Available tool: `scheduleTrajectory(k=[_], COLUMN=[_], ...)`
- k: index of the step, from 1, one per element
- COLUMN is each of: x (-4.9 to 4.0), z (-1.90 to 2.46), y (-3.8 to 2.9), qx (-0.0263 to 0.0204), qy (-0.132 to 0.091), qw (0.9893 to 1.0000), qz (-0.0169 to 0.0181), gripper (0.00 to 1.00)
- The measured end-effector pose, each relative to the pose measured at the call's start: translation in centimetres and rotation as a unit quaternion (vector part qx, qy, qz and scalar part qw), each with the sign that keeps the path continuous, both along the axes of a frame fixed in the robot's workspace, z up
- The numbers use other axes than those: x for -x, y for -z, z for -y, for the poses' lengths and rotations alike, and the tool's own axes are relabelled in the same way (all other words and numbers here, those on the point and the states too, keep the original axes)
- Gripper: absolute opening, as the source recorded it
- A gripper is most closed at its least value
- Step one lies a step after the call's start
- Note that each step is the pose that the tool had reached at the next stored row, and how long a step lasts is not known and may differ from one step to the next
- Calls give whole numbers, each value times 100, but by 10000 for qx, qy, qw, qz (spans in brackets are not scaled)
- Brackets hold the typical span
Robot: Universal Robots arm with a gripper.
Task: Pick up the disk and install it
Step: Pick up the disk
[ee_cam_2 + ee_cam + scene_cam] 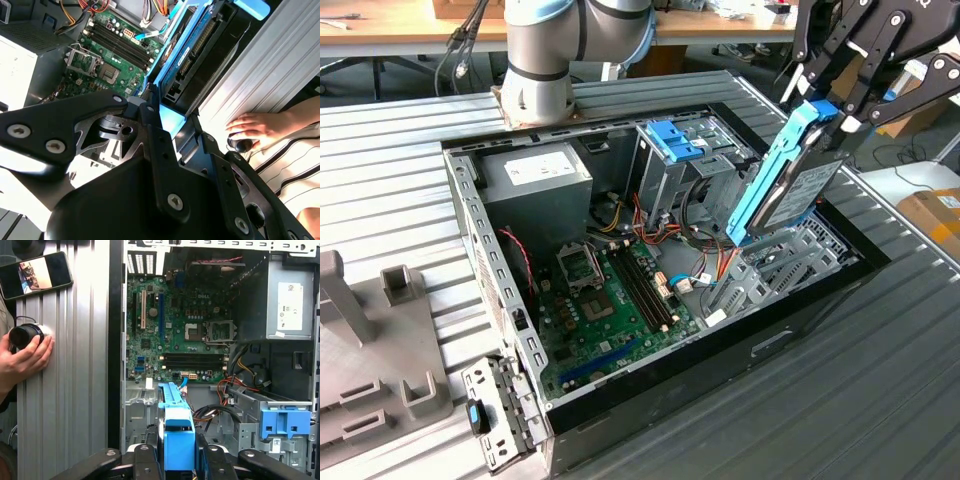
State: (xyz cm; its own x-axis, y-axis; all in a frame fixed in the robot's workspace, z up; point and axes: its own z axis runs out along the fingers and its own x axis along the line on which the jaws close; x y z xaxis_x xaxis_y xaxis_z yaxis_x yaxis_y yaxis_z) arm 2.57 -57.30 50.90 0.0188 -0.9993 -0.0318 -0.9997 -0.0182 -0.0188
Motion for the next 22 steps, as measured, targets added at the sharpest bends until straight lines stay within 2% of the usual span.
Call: scheduleTrajectory(k=[7,22], x=[-18,-30], z=[16,16], y=[3,5], qx=[0,1], qy=[0,-1], qw=[10000,10000], qz=[0,0], gripper=[36,36])
